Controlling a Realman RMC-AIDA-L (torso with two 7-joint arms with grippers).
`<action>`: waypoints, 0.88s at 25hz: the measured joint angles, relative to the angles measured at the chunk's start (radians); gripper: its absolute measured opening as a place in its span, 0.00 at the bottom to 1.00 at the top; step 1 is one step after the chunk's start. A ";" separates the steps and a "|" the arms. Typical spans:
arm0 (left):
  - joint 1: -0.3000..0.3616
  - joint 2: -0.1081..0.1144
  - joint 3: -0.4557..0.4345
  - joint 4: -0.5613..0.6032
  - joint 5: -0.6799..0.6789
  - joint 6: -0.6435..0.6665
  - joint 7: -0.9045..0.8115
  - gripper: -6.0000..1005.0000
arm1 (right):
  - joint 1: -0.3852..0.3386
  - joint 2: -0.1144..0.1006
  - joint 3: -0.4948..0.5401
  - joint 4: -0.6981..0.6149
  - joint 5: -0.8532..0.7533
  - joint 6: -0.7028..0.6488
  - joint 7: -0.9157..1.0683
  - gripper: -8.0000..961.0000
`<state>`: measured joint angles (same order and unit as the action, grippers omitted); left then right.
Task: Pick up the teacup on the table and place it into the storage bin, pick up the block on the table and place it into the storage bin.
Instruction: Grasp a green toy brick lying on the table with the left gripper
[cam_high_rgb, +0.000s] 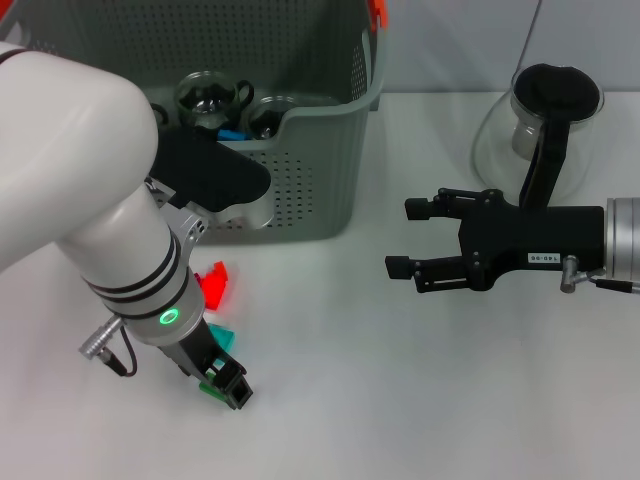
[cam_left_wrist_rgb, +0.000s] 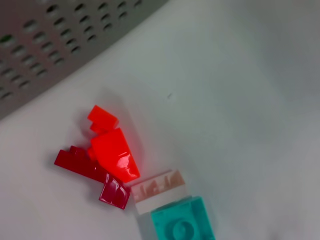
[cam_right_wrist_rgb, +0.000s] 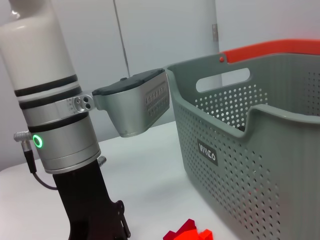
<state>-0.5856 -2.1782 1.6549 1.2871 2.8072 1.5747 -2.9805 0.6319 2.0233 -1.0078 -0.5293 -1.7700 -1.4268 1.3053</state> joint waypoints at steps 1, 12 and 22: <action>0.000 0.000 0.000 0.000 0.000 0.000 0.000 0.75 | 0.000 0.000 0.000 0.000 0.000 0.001 0.000 0.95; 0.000 0.000 0.001 -0.002 -0.002 -0.001 0.000 0.68 | 0.000 0.000 0.000 0.003 0.000 0.000 -0.006 0.95; 0.004 0.000 0.009 -0.014 -0.007 -0.010 0.000 0.68 | -0.001 0.000 0.000 0.004 0.000 -0.002 -0.006 0.95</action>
<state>-0.5814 -2.1782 1.6636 1.2728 2.8002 1.5651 -2.9805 0.6306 2.0233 -1.0078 -0.5251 -1.7702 -1.4285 1.2993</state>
